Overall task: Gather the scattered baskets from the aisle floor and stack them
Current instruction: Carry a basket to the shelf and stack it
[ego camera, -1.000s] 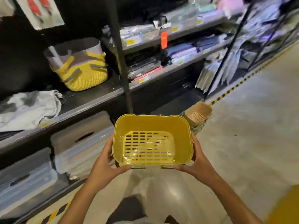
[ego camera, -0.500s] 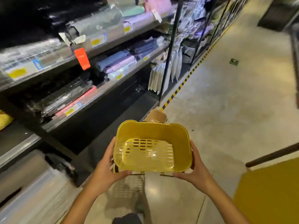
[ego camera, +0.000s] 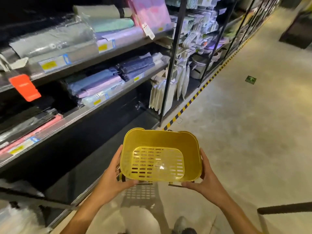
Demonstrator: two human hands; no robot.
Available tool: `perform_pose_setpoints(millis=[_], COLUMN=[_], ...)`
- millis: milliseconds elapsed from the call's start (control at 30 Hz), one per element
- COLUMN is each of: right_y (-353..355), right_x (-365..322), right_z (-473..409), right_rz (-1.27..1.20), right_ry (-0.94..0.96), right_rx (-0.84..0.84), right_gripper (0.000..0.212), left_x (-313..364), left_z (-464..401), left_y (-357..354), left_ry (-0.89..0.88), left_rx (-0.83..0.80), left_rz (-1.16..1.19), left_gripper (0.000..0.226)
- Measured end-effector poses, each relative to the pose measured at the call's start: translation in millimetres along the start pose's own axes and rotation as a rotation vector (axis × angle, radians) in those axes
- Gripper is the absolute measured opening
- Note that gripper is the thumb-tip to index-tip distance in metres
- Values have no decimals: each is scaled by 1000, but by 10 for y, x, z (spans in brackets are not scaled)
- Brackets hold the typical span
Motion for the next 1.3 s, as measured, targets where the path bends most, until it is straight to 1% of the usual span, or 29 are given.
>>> perform_pose_setpoints(millis=[100, 167, 267, 400, 533, 633, 700, 767, 800, 900, 967, 1033, 1200, 1267, 1300], right_y=[346, 547, 777, 736, 495, 286, 190, 139, 111, 31, -5, -70, -398, -605, -711], right_x=[33, 11, -23, -41, -73, -80, -40, 14, 30, 152, 270, 372, 934, 1257, 1414], right_z=[-453, -731, -1182, -1672, -2048, -2303, -2471, -2657, -2757, -3029, -3208, -3413, -4011, -4217, -4314], right_rz=[18, 51, 80, 119, 98, 99, 101, 111, 135, 181, 182, 199, 228, 226, 263], right_ry=[32, 53, 80, 104, 109, 85, 50, 16, 29, 4, -35, -26, -78, -57, -14], right_rx=[-99, -177, -312, -488, -626, -716, -757, -758, -759, -786, -784, -788, -835, -894, -931], right_gripper=[134, 138, 134, 128, 127, 128, 128, 129, 128, 119, 114, 116, 122, 113, 109], left_x=[76, 151, 200, 129, 21, -83, -191, -303, -351, -525, -621, -729, -1270, -1584, -1766], left_z=[-210, -282, -328, -266, -254, -317, -413, -539, -618, -883, -1053, -1209, -1565, -1743, -1823], left_y=[-311, -496, -729, -936, -934, -849, -781, -757, -744, -704, -723, -720, -761, -772, -795], left_ry=[34, 54, 119, 142, 219, 228, 274, 317, 315, 336, 358, 391, 480, 485, 506], left_rx=[104, 206, 365, 523, 647, 693, 708, 713, 711, 690, 659, 669, 772, 782, 776], left_rz=[9, 32, 64, 64, 51, 59, 92, 147, 159, 178, 176, 176, 225, 266, 278], left_gripper=[129, 130, 136, 126, 128, 126, 126, 126, 124, 121, 124, 129, 125, 119, 117])
Point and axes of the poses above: each hand's wrist, its own z-axis away from the middle knuckle, its own y-axis out of the back of the hand, x = y × z, the point moved 5 cm from there along -z, towards the middle knuckle
